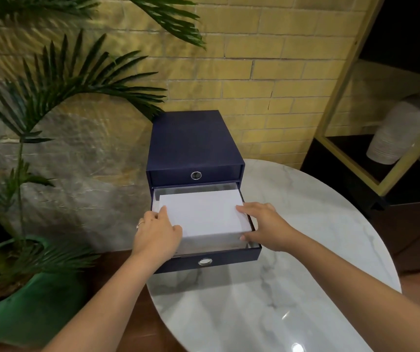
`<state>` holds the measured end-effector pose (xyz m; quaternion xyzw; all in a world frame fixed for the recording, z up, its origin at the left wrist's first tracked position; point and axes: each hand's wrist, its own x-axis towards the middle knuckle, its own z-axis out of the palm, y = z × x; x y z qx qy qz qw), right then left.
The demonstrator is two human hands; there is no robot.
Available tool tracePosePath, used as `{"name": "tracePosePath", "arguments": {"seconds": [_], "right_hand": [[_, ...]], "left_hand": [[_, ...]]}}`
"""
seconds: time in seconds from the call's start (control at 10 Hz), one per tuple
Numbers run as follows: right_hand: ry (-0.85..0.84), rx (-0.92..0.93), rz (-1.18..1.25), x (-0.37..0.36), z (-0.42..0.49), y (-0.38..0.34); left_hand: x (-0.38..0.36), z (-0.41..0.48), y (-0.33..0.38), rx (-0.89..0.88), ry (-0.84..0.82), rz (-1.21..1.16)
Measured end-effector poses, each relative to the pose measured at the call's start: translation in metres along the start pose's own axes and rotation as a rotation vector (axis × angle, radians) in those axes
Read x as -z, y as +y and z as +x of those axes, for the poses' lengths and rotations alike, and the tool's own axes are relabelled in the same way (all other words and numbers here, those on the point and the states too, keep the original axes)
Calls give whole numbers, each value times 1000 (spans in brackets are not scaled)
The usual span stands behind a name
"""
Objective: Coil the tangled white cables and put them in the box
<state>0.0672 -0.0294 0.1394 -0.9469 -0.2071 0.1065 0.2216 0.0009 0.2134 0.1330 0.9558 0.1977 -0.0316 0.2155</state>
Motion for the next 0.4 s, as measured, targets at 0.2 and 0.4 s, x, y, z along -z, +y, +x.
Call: {"name": "tracePosePath", "arguments": {"seconds": [0.2,0.4], "right_hand": [[-26,-15,-226,-1,5,0],[-2,19,-230,2,4,1]], "left_hand": [[-3,0,3,-48,-21,161],[-1,2,8,-82,-16,262]]}}
